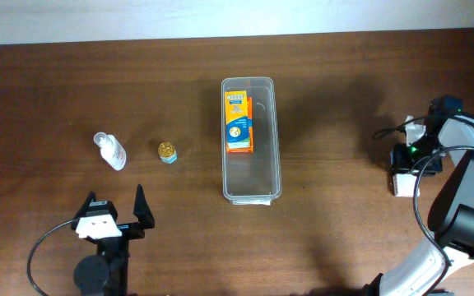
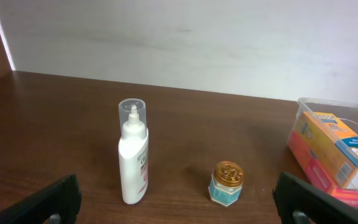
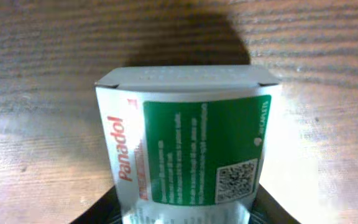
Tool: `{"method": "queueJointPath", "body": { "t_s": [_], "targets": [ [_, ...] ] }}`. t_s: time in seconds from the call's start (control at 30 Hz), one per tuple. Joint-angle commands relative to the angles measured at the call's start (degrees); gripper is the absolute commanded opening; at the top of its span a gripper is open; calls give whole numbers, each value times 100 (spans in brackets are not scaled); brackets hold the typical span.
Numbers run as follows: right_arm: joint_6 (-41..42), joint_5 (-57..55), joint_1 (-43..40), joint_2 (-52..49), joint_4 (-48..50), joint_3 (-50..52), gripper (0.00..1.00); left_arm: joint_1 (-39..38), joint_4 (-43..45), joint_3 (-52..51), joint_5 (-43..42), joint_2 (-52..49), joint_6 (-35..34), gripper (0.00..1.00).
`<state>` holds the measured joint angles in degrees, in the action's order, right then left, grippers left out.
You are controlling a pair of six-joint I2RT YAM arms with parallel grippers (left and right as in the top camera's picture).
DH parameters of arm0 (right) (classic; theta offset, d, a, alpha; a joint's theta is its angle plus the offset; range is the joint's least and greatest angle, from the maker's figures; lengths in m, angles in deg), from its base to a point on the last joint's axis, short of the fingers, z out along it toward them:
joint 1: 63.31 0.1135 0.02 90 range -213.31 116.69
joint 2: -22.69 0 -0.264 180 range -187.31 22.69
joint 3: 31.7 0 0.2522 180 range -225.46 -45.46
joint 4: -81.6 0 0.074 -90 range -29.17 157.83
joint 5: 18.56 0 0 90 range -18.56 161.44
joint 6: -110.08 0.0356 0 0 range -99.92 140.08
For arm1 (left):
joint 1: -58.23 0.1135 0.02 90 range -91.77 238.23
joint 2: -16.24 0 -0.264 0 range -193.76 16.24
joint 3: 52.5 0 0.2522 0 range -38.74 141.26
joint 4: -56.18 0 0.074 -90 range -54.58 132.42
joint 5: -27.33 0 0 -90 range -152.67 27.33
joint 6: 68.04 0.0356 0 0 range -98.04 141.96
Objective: Pack container
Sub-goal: 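Lower the right gripper and grasp the white-green Panadol box, then lift the Panadol box and carry it over the container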
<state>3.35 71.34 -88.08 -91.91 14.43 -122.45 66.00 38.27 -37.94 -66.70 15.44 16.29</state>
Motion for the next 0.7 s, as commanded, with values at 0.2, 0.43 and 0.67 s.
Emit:
{"method": "queueJointPath", "body": {
  "t_s": [0.2, 0.43, 0.67],
  "targets": [
    [120, 42, 236, -39, -743, -1086, 40, -22, -22, -28, 44, 39, -33, 99],
    [120, 852, 723, -24, -2076, -2354, 41, -22, -22, -28, 44, 39, -33, 99],
    [127, 1071, 1434, -20, -3152, -3534, 41, -22, -22, -28, 44, 39, -33, 100]
  ]
}}
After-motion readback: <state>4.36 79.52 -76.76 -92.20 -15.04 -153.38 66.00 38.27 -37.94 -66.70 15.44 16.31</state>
